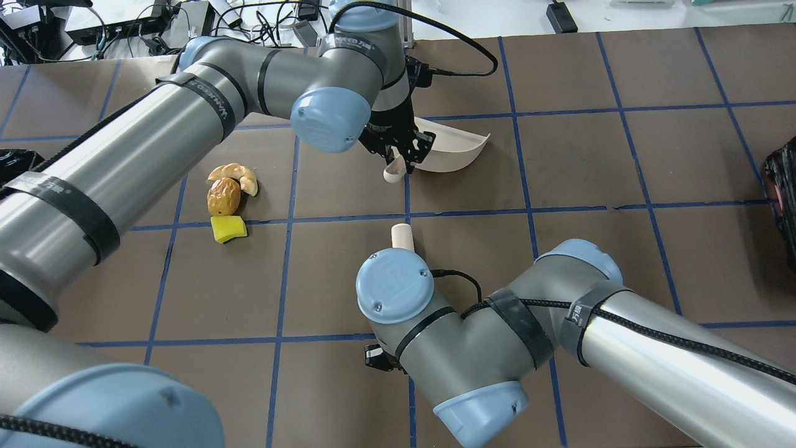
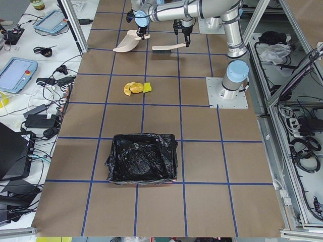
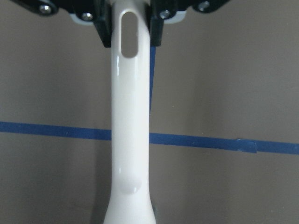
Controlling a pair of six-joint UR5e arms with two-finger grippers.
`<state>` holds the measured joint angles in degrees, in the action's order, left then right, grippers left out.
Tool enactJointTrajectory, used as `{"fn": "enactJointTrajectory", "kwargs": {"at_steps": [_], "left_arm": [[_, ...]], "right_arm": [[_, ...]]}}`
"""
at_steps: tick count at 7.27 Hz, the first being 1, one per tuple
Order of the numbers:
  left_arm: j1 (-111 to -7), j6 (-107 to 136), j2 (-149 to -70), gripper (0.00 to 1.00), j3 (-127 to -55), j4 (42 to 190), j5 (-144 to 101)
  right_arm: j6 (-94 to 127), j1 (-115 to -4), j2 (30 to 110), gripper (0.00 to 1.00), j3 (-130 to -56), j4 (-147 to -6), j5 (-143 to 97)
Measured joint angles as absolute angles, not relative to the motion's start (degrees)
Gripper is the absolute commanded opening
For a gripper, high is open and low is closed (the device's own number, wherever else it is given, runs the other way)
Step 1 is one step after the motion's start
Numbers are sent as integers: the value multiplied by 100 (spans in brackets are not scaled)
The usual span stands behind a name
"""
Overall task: Sweep and dump trash in nearest bin
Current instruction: 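Lift the dustpan with the left gripper while the right gripper lifts the brush, then lower the dustpan beside the debris with the left gripper while the right brings the brush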
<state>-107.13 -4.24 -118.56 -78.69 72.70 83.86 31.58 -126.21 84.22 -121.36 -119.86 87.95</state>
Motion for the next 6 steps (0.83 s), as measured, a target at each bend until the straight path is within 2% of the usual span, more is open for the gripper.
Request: {"fn": "enactJointTrajectory", "kwargs": {"at_steps": [2, 6], "left_arm": [[-10028, -1335, -11633, 0, -7479, 7611, 8576], [-9224, -2928, -11249, 0, -7348, 7767, 8905]], "right_arm": [[3494, -12621, 8475, 0, -12100, -11994, 8799], [4778, -12675, 8723, 0, -12068, -11996, 9096]]}}
